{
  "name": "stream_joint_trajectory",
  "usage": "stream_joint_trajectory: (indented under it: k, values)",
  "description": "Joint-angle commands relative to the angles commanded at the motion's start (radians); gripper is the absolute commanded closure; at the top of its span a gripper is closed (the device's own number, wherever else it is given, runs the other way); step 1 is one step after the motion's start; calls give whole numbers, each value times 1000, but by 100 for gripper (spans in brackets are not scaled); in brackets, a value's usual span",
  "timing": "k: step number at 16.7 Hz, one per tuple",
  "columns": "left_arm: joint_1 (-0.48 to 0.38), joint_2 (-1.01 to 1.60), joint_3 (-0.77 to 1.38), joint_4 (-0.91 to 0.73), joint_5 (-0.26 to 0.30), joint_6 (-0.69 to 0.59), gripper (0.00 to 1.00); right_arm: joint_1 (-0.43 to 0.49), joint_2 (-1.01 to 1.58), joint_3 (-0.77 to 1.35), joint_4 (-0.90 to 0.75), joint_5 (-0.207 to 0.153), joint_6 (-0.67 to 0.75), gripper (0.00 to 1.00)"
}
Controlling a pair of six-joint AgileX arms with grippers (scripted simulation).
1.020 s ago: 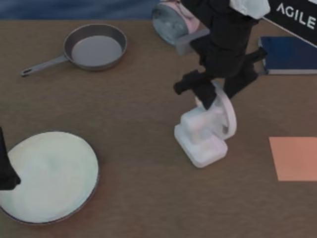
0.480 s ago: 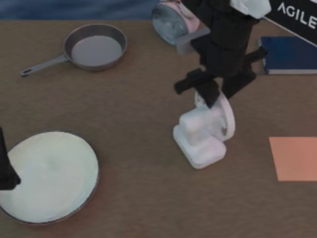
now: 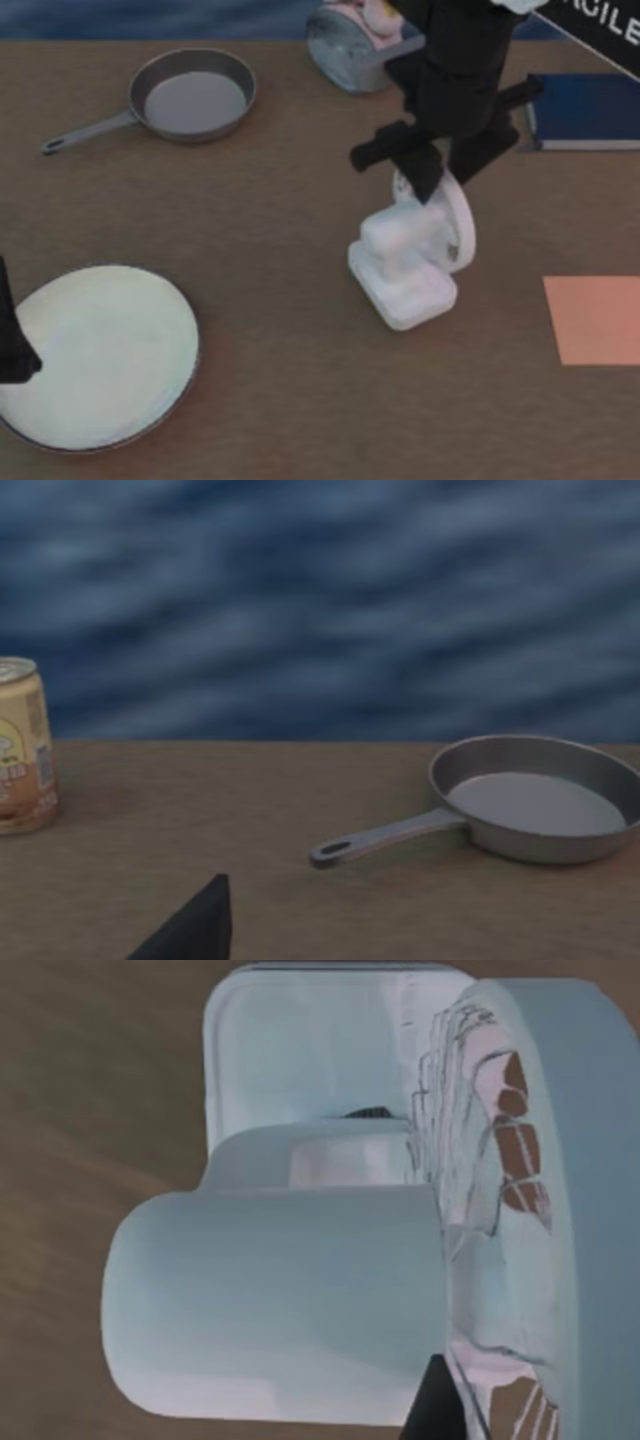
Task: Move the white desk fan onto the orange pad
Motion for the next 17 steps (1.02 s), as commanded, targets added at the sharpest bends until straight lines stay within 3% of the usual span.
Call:
stream_joint_trajectory:
  k: [5,11,14,17]
  values:
    - [0,0,0,0,0,0,0,7,31,176,-140,0,-4,100]
    - [0,0,0,0,0,0,0,0,26,176,-146,0,9,100]
    - [0,0,0,0,0,0,0,-21,-1,124,-139,0,104,100]
    - [0,0,0,0,0,0,0,-61,-56,32,-119,1,286,100]
